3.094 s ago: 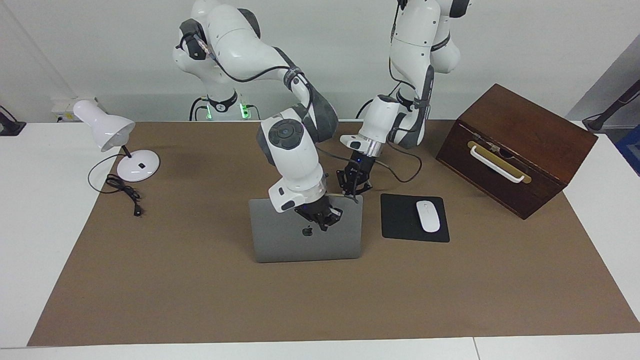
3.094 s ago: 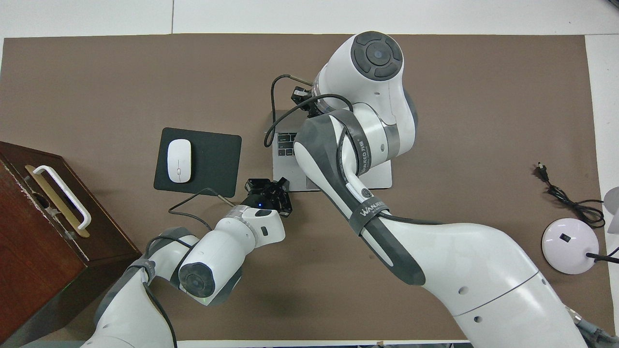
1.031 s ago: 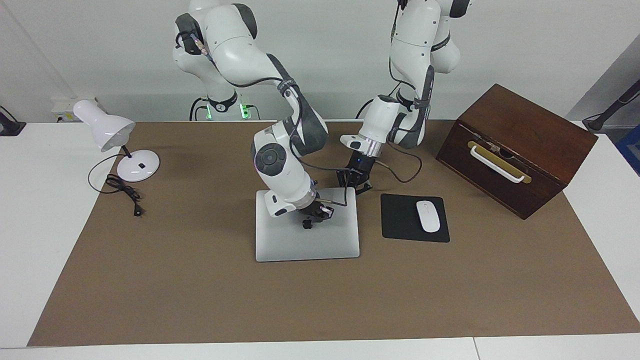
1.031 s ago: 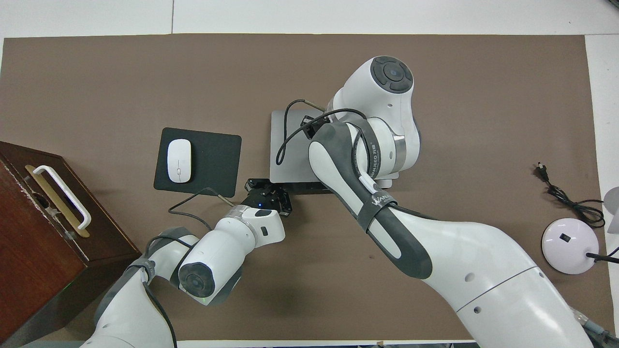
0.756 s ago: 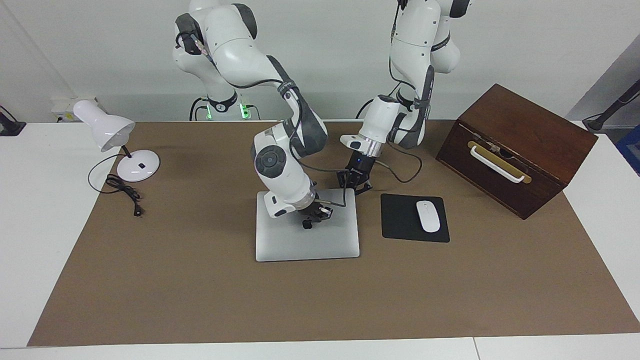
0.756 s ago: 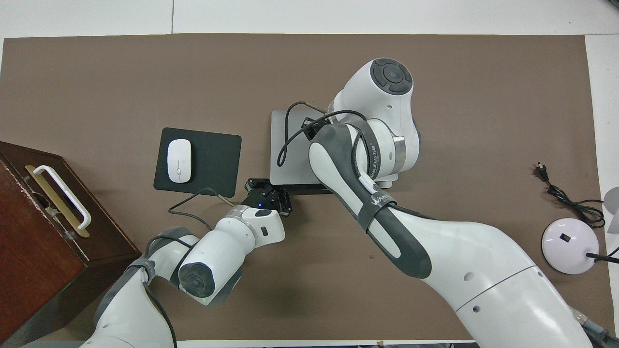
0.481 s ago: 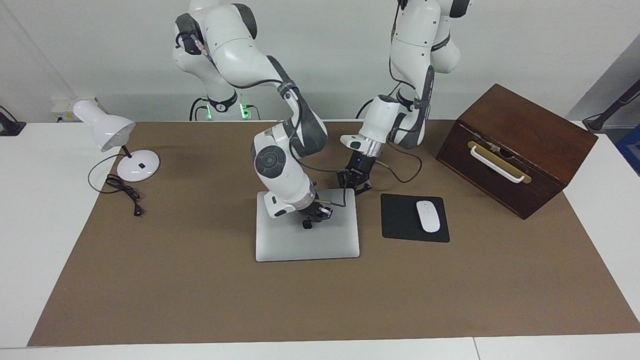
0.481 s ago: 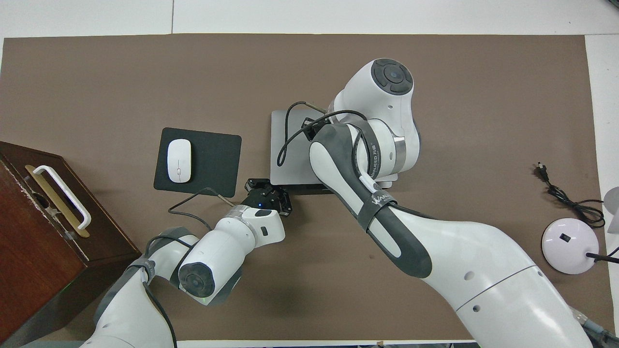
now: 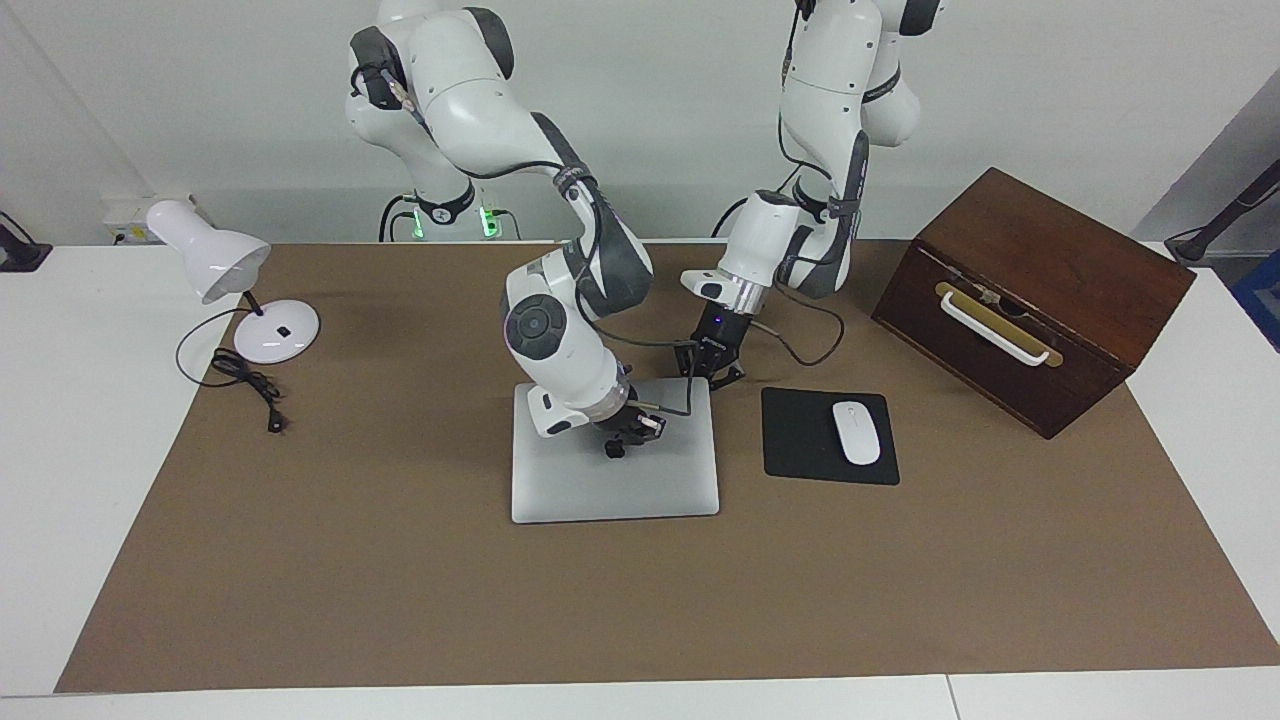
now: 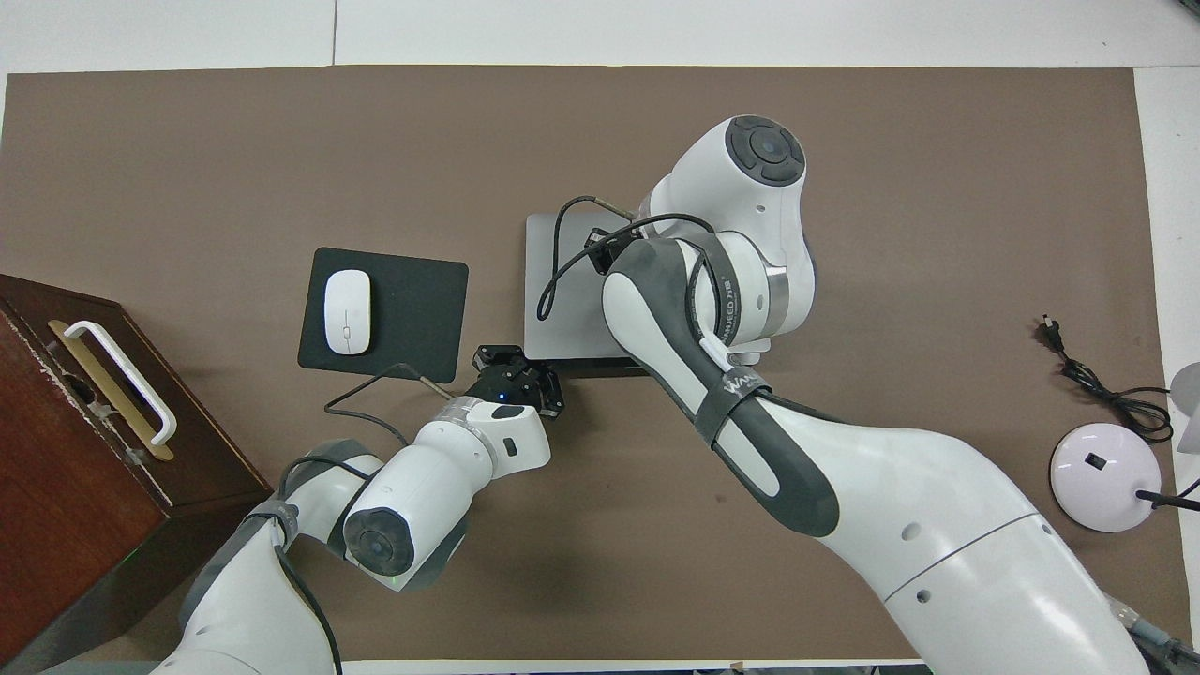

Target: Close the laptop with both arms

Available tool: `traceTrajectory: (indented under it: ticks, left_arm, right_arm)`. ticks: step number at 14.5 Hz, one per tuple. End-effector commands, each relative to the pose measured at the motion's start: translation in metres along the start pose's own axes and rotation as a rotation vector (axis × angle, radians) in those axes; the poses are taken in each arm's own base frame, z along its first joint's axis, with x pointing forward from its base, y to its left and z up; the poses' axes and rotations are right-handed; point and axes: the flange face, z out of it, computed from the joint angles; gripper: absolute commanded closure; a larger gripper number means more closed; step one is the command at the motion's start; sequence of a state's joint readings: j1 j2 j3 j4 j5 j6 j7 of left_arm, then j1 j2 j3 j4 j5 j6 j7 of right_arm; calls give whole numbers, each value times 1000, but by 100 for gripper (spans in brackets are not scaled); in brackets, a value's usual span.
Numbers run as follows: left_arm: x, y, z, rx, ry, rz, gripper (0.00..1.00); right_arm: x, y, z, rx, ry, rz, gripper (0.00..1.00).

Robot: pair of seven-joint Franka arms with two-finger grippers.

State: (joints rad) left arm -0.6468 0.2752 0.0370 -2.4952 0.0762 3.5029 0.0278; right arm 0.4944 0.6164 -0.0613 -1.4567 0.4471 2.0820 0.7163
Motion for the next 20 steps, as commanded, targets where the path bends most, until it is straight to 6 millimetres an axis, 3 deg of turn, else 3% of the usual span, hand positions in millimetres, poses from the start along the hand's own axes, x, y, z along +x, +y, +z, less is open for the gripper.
traceTrajectory:
  ticks: [1,5,11,18,20]
  left_arm:
    - [-42,-25,21,26,-99,-5,100]
    - [-43,-25,21,26,-101,-5,100]
    - [-42,-25,21,26,-99,-6,100]
    - [-33,-26,15,31,-104,-81,100]
    - [-32,-33,13,41,-108,-104,100]
  right_arm:
    - [-1,4,-1,26,-11,-19,100]
    - [3,6,-15,33,-8,-16,100]
    - [-3,13,-57,22,-46,-20,100]
    - [2,42,-121,2,-84,-53,100]
    - [14,65,-158,18,-78,-97,100]
